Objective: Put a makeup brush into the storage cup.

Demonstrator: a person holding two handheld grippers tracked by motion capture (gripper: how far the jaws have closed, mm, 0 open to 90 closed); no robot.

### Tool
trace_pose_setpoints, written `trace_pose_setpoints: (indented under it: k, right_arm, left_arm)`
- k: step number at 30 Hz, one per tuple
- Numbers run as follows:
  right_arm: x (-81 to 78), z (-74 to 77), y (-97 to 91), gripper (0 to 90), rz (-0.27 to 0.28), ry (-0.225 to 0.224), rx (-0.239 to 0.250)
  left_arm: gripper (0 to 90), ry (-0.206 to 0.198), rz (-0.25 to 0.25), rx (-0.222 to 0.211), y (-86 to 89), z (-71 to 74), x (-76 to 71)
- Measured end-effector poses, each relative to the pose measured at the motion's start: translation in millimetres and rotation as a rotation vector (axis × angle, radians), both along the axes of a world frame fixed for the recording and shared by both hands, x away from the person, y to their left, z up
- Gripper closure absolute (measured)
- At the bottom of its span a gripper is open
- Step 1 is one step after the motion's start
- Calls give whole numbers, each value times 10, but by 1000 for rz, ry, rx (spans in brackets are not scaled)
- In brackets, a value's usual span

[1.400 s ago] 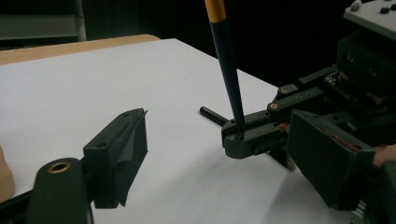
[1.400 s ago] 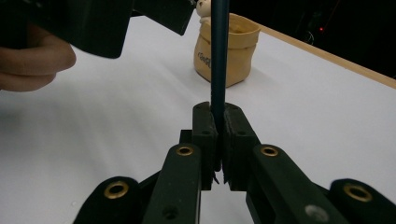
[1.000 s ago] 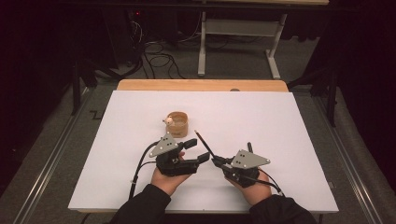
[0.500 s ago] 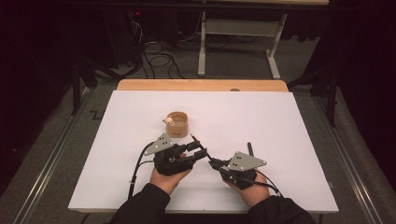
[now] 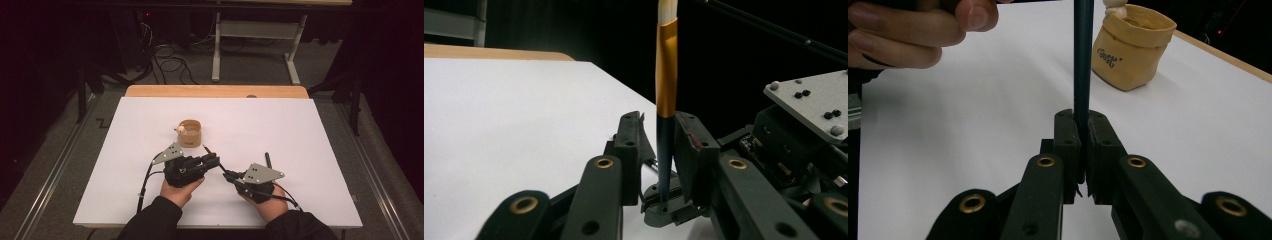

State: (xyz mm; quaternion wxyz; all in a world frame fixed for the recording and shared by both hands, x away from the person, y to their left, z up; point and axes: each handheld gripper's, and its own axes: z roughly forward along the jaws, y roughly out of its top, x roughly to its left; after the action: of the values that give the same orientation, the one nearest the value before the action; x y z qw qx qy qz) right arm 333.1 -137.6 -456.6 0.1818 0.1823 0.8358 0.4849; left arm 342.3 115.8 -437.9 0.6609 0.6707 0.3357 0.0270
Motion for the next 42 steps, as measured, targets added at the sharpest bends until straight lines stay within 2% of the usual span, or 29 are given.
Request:
trace_pose_setpoints:
  k: [7, 13, 25, 34, 42]
  right_arm:
    - [-2, -1, 2, 865, -2, 0, -2]
    - [-8, -2, 5, 864, -7, 4, -3]
    - [-3, -9, 8, 857, -1, 0, 1]
    - [-8, -20, 25, 706, 18, 12, 3]
    - [3, -21, 21, 677, 17, 13, 11]
  left_arm:
    - [804, -8, -10, -5, -3, -1, -9]
    - [820, -13, -22, -18, -10, 1, -16]
    - [827, -27, -26, -14, -17, 4, -28]
    - [828, -40, -9, -19, 16, 24, -29]
    - [828, -45, -2, -12, 26, 28, -28]
